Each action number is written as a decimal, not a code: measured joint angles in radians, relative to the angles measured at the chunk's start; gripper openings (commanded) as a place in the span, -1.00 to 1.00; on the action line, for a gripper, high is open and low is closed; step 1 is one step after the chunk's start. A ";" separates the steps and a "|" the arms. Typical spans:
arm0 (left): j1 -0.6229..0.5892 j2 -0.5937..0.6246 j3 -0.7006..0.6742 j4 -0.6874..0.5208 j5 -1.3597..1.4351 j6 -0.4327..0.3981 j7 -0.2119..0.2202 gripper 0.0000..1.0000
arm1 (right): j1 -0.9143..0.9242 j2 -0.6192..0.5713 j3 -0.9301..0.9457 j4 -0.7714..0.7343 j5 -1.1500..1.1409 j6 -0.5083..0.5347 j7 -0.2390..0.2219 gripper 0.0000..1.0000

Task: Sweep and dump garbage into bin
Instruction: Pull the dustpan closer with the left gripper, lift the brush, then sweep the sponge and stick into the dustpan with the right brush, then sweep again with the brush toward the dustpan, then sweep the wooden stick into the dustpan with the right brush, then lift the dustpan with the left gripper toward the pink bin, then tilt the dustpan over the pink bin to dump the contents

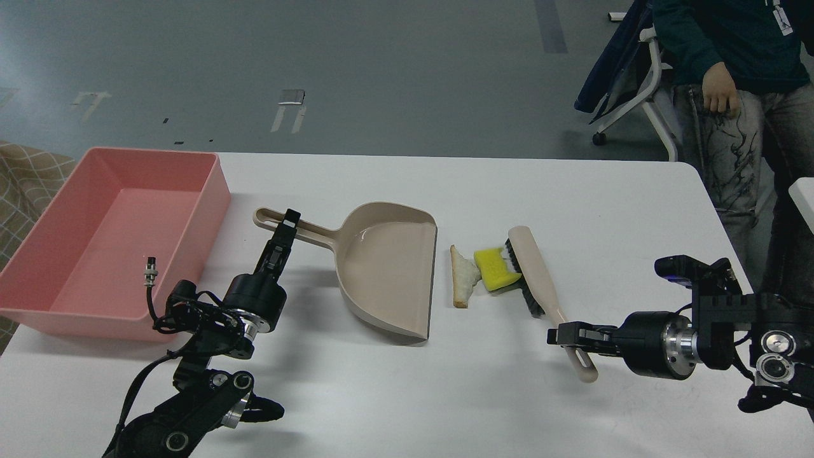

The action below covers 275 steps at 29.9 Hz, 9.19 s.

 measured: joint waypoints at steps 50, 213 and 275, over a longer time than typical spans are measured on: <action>0.001 -0.011 0.000 -0.007 0.003 0.001 0.002 -1.00 | 0.129 0.327 0.078 -0.053 0.153 -0.024 0.035 -1.00; 0.023 -0.036 0.022 0.010 0.044 0.016 -0.027 -1.00 | 0.079 0.245 0.211 -0.103 0.271 -0.068 0.023 -1.00; 0.101 0.463 -0.574 -0.331 -0.584 -0.365 0.260 -1.00 | -0.179 0.048 0.237 -0.100 0.256 -0.031 0.069 -1.00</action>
